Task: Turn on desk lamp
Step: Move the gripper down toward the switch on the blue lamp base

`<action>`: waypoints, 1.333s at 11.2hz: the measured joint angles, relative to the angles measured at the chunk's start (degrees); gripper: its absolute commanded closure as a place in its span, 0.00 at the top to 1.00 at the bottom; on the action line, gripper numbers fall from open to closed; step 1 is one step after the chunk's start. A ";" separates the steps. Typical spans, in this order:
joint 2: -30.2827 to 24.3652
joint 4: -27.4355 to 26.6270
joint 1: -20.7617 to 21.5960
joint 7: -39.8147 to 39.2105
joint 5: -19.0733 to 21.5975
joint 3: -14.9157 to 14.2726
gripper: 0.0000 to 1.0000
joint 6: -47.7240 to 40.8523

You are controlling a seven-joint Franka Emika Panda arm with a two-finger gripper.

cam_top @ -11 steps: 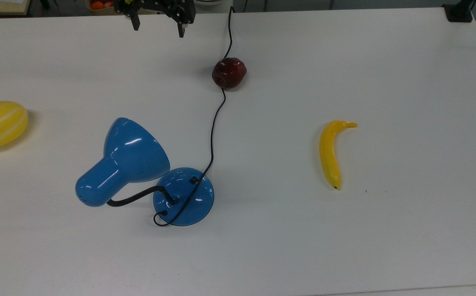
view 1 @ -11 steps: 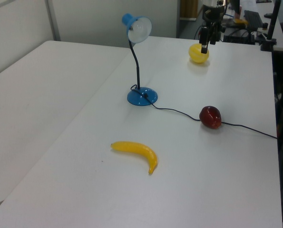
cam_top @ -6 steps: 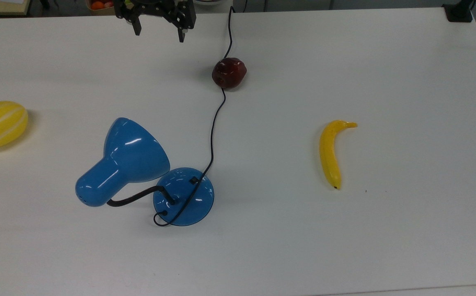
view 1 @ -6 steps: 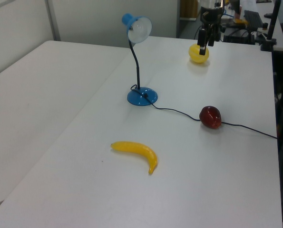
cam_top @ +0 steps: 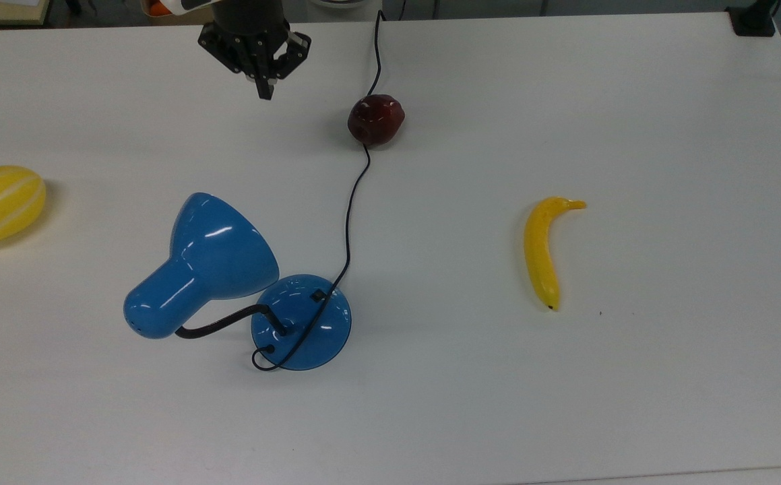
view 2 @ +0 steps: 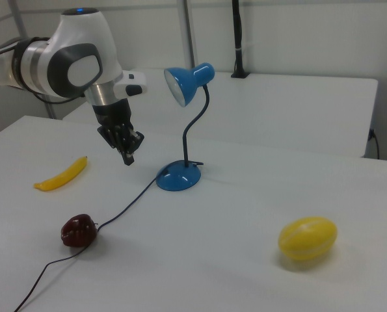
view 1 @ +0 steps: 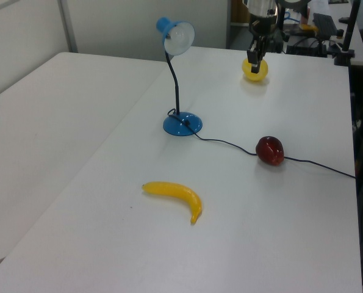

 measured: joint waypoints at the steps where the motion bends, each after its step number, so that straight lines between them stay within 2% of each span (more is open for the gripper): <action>1: 0.82 0.04 0.01 0.00 0.25 0.01 0.00 1.97; 4: 4.49 0.52 0.82 1.90 0.39 0.16 0.00 8.62; 7: 9.60 4.13 0.98 6.34 0.40 0.32 0.00 12.34; 11: 18.92 8.57 1.64 16.02 0.03 0.37 0.00 21.41; 14: 26.19 15.11 2.89 26.85 -4.67 0.41 0.00 21.77; 15: 27.76 16.40 3.07 27.84 -5.05 0.43 0.00 22.52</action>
